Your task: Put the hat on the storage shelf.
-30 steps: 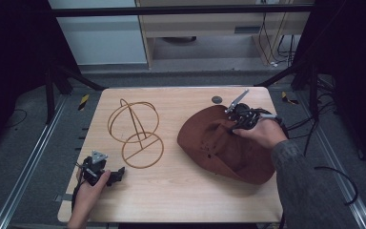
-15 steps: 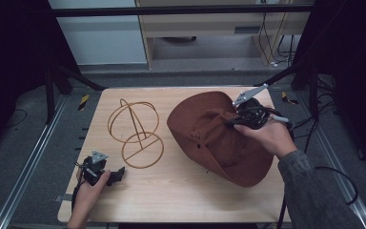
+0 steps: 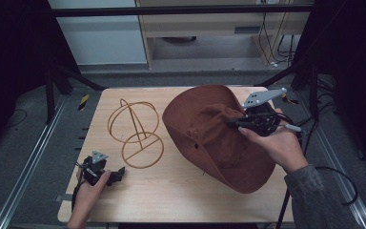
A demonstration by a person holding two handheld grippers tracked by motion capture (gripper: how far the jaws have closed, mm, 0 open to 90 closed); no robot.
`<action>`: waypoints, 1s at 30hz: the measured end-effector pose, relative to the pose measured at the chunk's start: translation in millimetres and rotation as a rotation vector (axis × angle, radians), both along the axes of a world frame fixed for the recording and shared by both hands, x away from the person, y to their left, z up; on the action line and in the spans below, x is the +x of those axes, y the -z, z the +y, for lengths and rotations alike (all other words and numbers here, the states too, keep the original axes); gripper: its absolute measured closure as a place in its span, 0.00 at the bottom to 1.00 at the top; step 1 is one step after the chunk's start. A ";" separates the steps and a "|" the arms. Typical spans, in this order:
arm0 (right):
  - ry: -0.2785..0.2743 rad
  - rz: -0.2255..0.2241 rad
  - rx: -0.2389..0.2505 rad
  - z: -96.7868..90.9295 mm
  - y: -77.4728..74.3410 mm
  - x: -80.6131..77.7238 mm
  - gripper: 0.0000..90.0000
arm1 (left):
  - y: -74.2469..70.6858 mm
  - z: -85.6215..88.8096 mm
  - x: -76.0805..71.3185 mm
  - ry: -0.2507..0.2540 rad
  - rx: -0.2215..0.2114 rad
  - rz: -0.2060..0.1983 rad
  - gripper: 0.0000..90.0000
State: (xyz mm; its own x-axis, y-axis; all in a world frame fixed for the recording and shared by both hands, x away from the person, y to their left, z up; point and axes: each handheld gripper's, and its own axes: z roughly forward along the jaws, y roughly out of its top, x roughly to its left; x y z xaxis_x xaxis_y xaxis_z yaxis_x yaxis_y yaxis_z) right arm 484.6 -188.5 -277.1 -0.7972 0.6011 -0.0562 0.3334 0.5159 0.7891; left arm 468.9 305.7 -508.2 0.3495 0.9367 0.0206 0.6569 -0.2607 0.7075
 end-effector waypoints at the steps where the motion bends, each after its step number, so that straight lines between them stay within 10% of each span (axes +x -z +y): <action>1: -0.001 -0.004 -0.001 1.2 -1.6 -1.2 1.00 | 0.0 -0.1 0.0 0.000 0.000 0.000 0.00; 30: -0.001 -0.051 0.051 40.8 -62.6 -1.2 1.00 | 0.1 -0.3 0.1 0.001 0.001 -0.003 0.00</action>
State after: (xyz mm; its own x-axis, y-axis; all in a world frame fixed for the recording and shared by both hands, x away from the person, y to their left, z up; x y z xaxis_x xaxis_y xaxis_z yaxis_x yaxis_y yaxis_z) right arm 483.3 -147.7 -214.5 -0.7948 0.6032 -0.0661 0.2917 0.4753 0.8301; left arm 469.0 305.4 -508.3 0.3507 0.9362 0.0221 0.6547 -0.2619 0.7091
